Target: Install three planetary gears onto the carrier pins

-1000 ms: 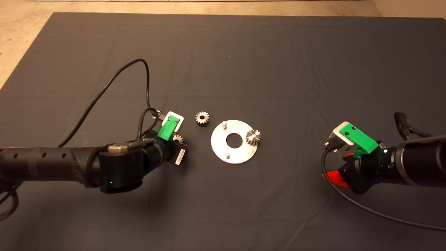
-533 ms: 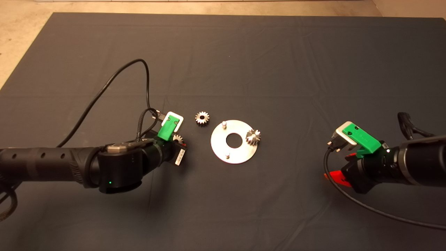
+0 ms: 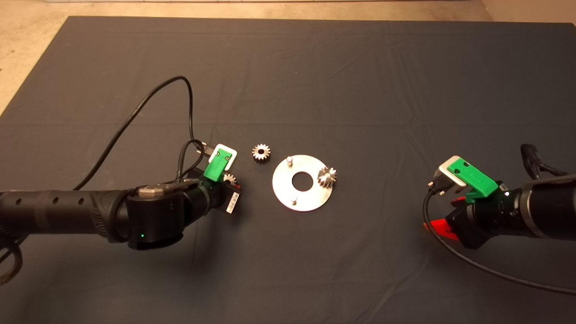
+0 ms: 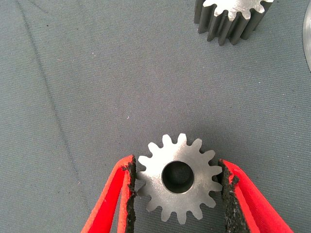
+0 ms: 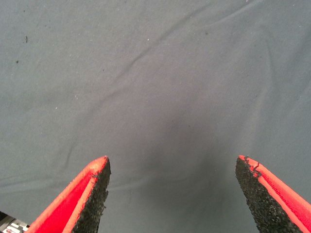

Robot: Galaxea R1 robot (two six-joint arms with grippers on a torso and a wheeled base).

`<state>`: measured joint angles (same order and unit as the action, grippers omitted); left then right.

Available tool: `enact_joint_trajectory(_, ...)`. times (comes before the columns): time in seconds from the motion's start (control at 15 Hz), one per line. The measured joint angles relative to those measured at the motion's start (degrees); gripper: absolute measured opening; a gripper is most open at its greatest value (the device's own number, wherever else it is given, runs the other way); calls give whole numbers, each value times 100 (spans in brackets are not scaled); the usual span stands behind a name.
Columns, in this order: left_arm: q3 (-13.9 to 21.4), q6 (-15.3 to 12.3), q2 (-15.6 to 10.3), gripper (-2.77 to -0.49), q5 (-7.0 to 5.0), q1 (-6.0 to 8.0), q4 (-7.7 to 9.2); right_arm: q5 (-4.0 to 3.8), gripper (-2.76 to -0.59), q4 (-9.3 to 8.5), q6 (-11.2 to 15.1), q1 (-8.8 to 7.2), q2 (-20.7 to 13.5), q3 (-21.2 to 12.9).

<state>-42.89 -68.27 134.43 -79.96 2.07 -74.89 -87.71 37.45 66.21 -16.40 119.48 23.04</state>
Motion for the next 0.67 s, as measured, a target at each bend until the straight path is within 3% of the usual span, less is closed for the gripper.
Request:
enact_joint_trajectory(0.47,22,0,-2,-243,-17,-1,0,1,-147,-2,-15,1,-15,0)
enact_joint_trajectory(0.67,265,2,-79,-251,-79,-18,9,1,-147,-5,-15,0,-13,0)
